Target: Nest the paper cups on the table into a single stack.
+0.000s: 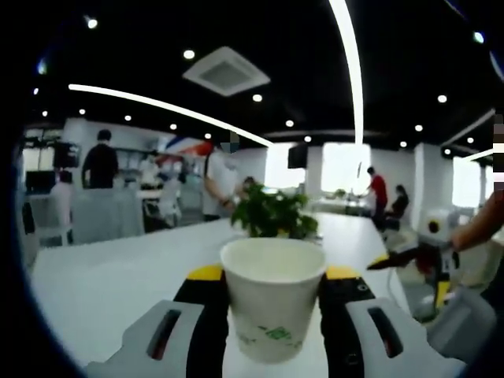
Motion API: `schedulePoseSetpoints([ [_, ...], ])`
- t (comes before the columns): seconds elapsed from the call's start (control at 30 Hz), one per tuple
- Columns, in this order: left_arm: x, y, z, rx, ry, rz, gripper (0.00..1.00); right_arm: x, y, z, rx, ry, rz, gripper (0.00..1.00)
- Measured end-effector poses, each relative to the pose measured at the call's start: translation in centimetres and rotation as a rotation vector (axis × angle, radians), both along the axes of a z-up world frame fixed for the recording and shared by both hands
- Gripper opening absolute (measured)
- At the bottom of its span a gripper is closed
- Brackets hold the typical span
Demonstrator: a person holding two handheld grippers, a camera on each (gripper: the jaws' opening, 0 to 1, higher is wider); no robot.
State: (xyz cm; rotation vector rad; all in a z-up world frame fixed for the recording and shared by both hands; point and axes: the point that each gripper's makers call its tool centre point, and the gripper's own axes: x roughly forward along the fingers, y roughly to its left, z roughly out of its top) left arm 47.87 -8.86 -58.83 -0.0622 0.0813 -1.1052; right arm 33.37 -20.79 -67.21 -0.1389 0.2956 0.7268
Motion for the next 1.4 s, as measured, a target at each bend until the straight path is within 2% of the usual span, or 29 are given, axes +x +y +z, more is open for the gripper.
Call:
schedulePoseSetpoints([
  [0.53,-2.9,0.9,0.9,-0.034,0.002,0.012,0.43,-0.8,0.6,0.7,0.004,-0.012,0.007,1.0],
  [0.93,-6.0,1.6,1.6,-0.044,-0.012,0.018,0.43,-1.7,1.2,0.9,0.008,-0.018,0.015,1.0],
  [1.4,-9.2,2.1,1.4,-0.047,-0.013,0.021,0.43,-1.8,1.3,1.1,0.014,-0.026,0.015,1.0],
])
